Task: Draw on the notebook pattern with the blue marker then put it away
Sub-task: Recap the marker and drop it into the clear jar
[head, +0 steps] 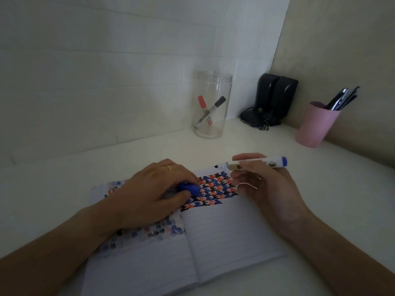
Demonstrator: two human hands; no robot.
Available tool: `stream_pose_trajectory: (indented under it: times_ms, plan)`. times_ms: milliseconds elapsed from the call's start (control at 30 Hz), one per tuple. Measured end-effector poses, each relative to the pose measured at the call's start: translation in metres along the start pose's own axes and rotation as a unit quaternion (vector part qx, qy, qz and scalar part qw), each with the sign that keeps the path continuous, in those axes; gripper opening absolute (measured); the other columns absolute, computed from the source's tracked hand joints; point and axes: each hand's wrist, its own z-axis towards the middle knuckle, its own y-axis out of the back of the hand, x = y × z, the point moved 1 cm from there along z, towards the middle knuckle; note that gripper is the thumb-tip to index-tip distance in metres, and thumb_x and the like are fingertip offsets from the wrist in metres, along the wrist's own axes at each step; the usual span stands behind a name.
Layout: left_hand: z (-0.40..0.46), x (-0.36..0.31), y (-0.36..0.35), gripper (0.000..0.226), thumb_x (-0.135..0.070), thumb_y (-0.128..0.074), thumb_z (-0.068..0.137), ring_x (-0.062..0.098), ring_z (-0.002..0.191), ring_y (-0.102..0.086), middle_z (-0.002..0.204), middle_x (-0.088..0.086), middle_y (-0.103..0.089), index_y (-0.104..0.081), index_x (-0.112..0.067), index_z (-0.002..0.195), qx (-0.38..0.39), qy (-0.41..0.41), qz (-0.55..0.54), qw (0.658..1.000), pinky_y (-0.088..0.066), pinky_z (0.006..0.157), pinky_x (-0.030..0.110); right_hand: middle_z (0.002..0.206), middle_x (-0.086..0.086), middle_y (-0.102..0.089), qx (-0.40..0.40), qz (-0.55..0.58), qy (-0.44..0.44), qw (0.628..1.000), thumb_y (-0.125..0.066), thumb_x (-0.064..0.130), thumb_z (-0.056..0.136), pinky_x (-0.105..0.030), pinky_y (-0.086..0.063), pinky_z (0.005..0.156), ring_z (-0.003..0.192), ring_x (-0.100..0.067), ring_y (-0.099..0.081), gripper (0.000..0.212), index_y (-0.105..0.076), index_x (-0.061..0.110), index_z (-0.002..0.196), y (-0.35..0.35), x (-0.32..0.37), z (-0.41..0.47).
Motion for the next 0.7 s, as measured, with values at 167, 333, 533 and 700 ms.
stream_pose_trajectory:
  times_ms: [167,333,533,700]
  plan:
    - [0.002,-0.001,0.005,0.028,-0.040,-0.060,0.087,0.004,0.101,-0.059,0.110,-0.018,-0.062,-0.064,-0.033,0.113,-0.092,0.031,-0.002,0.995,-0.050,0.087,0.028,0.097,-0.018,-0.080,0.001,-0.013,-0.021,1.000,-0.056,0.015,0.096,-0.031,-0.060,0.073,0.087,-0.026,-0.077,0.025,-0.076,0.008,0.110,-0.001,0.001,-0.001]
    - [0.000,0.002,0.009,0.032,-0.034,-0.075,0.082,0.001,0.094,-0.061,0.102,-0.019,-0.066,-0.066,-0.033,0.113,-0.143,0.074,0.008,0.987,-0.041,0.079,0.006,0.086,-0.018,-0.080,-0.027,0.007,-0.011,1.000,-0.062,0.011,0.092,-0.030,-0.062,0.068,0.077,-0.026,-0.076,0.014,-0.073,0.007,0.099,-0.001,0.001,-0.001]
    - [-0.002,-0.001,0.012,0.030,-0.032,-0.078,0.079,0.000,0.093,-0.061,0.100,-0.022,-0.067,-0.066,-0.034,0.107,-0.167,0.089,-0.009,0.982,-0.040,0.076,0.007,0.082,-0.013,-0.077,-0.008,-0.014,0.003,1.000,-0.070,0.013,0.084,-0.021,-0.057,0.064,0.074,-0.019,-0.072,0.017,-0.078,0.008,0.097,0.000,0.002,-0.003]
    - [-0.001,-0.003,0.012,0.030,-0.029,-0.078,0.080,0.003,0.093,-0.061,0.101,-0.021,-0.066,-0.066,-0.033,0.107,-0.170,0.073,-0.003,0.983,-0.044,0.080,0.017,0.080,-0.012,-0.079,0.011,-0.023,0.011,1.000,-0.074,0.020,0.070,-0.020,-0.058,0.062,0.072,-0.017,-0.073,0.025,-0.080,0.010,0.092,-0.004,0.003,-0.005]
